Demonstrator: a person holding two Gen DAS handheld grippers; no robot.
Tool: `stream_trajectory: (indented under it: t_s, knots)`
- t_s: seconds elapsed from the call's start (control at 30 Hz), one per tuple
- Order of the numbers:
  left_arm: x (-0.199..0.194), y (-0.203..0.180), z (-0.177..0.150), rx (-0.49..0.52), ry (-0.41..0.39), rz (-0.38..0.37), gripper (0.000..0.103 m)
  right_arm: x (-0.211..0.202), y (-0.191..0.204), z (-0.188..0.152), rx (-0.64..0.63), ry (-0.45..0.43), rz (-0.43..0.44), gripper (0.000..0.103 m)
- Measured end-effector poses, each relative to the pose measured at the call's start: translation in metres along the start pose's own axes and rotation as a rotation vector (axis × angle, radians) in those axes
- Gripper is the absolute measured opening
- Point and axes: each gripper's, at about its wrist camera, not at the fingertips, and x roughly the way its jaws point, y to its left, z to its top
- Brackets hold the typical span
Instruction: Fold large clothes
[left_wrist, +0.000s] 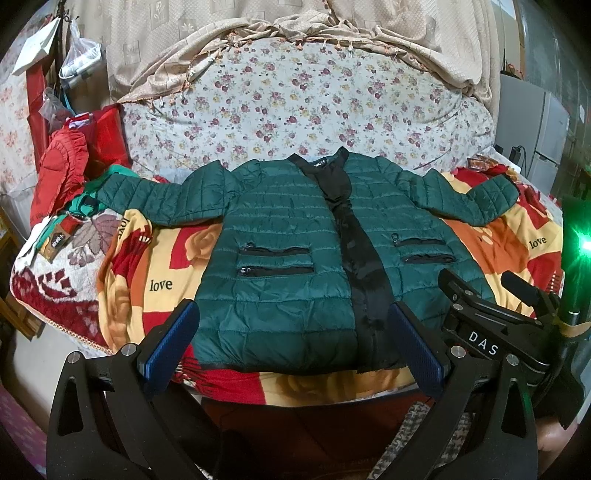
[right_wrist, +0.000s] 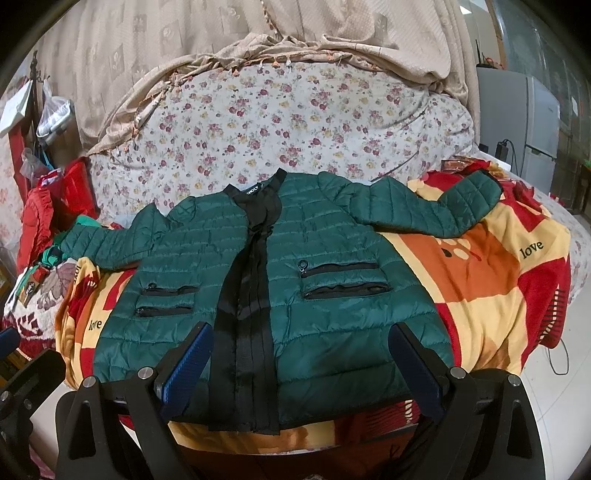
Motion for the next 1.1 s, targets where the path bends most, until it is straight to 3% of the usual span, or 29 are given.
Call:
stream_trajectory:
  t_s: [1.1]
  knots:
    - [-0.0004,0.001,0.0029,-0.001,0.001,0.0,0.102,0.0026,-0.0028,0.0024,0.001,0.007,-0.004,0.094]
